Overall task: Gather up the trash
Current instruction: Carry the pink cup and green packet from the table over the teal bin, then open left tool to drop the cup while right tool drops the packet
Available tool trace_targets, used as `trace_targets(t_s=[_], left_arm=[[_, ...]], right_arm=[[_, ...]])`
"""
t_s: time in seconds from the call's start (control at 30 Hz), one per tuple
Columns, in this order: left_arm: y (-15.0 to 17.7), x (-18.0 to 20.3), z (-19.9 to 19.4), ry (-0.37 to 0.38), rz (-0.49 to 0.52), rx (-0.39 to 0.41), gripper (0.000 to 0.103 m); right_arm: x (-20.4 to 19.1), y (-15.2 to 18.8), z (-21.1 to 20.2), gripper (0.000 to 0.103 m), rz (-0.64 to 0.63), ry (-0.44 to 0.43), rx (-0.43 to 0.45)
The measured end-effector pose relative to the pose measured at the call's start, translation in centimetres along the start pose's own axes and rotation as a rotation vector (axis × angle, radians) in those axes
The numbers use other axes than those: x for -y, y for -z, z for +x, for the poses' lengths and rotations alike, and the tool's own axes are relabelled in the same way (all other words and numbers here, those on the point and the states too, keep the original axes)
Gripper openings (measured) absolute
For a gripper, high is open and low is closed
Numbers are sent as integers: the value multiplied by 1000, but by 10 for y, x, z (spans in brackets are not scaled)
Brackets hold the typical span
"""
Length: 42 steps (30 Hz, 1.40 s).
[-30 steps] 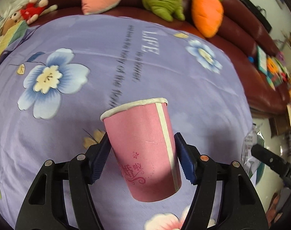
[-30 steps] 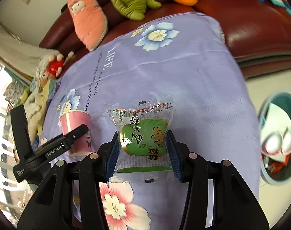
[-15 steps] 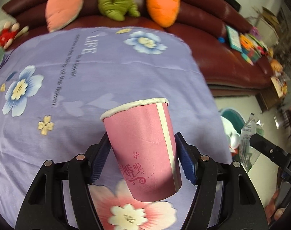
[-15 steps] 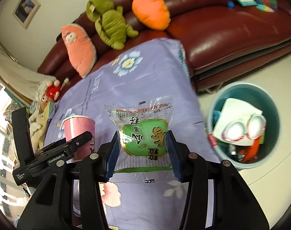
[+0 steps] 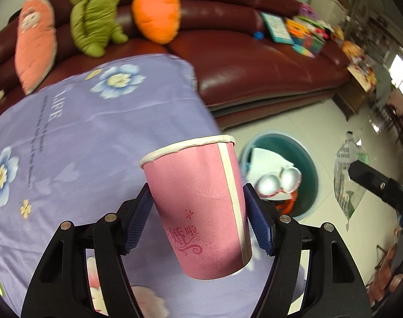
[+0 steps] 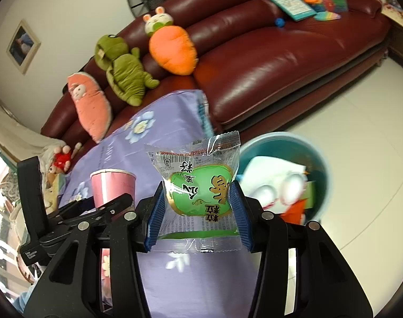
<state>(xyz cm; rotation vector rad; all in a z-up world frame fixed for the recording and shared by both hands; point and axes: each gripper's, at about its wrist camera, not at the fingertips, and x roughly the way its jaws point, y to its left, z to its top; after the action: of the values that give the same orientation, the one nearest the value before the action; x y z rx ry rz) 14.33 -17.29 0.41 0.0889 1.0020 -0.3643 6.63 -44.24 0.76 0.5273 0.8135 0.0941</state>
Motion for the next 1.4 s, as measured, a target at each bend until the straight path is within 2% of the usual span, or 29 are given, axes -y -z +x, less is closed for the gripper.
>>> trace_targets(t_s=[0.33,0.5,0.63,0.9,1.27,1.4], left_arm=[[-20,62,25,49,91,-8,70],[-32,81,36,86,112,-3,71],[-34,95,55,118,141,-29,71],[-32,112,102,157,164,-103,71],[-42,121,159,209,149,-171,72],[-39,121,170,195,133,-192,83]], right_arm=[[56,-10,-15,47,61,85,28],[75,-15,-8,47,89,109,15],[87,-17,2,47,106,128,-4],[108,-17,29,48,144,158,-61],[124,-24,46,48,180,195,-82],[126,-23,53,48,185,209,-98]])
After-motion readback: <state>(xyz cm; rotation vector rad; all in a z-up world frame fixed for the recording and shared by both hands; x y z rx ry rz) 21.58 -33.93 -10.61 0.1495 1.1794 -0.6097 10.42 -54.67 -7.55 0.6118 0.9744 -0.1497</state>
